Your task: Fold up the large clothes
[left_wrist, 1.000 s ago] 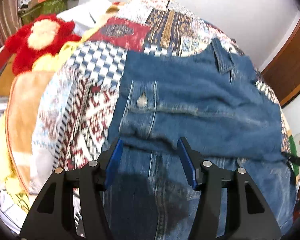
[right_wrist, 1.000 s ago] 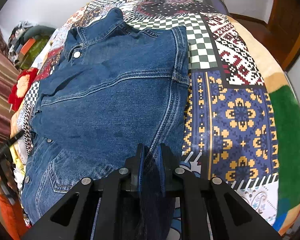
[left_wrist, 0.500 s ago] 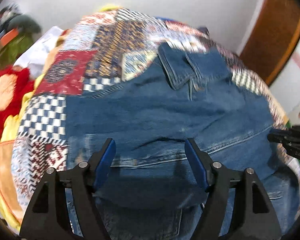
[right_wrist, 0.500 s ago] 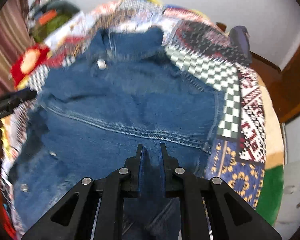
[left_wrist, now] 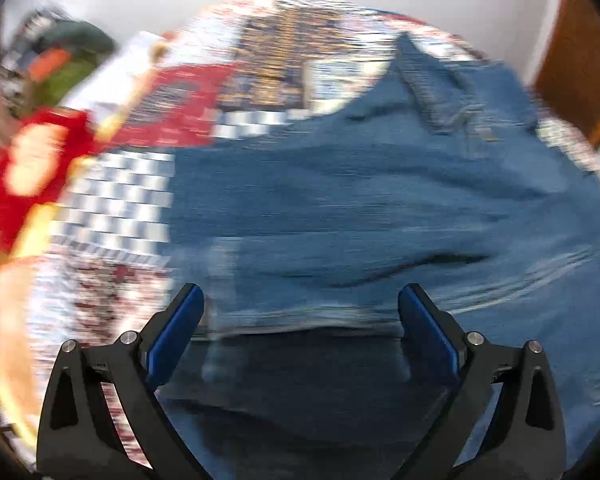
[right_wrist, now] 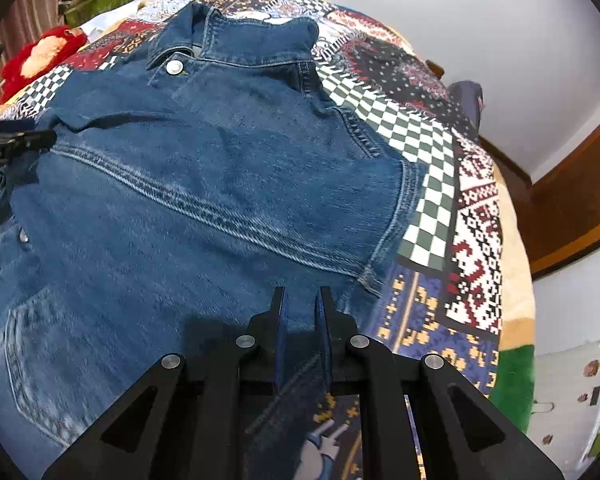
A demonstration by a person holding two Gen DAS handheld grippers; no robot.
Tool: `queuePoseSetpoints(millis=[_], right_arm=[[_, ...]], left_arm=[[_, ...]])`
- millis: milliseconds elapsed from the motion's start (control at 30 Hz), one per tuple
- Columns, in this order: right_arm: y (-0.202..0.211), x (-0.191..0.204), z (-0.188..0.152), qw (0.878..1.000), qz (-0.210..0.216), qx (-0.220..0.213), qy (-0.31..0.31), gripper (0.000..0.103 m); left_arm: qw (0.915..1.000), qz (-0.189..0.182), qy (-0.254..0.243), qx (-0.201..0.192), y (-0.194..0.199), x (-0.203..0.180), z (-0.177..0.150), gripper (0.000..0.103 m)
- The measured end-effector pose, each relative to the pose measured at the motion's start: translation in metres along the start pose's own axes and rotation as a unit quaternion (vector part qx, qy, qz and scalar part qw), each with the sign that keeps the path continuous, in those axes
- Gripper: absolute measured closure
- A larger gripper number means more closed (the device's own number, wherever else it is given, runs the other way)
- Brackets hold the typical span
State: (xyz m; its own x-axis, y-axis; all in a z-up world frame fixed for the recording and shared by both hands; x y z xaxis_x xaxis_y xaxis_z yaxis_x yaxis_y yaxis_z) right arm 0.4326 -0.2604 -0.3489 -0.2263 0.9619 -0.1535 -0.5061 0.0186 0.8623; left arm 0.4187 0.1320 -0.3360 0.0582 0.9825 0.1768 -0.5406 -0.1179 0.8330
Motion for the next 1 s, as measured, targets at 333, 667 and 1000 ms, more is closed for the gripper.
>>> queuePoseSetpoints(millis=[333, 667, 1000], right_arm=[[0.002, -0.029, -0.021, 0.999, -0.039, 0.001, -0.028, 0.041], [0.01, -0.083, -0.021, 0.989, 0.011, 0.016, -0.146, 0.016], [0.026, -0.09, 0.042, 0.964, 0.132, -0.021, -0.228, 0.016]], left_arm=[[0.9974, 0.026, 0.04, 0.054, -0.003, 0.05, -0.061, 0.003], [0.997, 0.035, 0.068, 0.011, 0.047, 0.081, -0.055, 0.004], [0.9958, -0.031, 0.087, -0.004, 0.032, 0.105, 0.006, 0.004]])
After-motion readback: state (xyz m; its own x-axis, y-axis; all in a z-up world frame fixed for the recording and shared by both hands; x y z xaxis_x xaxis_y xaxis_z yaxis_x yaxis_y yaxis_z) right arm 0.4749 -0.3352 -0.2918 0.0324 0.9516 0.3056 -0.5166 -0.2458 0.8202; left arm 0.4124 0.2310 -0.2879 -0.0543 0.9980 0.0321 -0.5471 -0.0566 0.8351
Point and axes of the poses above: each gripper's, at about its wrist camera, not at the fingertips, and y roughly against the way its jaws point, x to its left, z to its top, the point moved 7 cm from there along -y, roughly the way its jaws point, and after that the axes turned 10 degrees about -y, right-handed, at the moved point
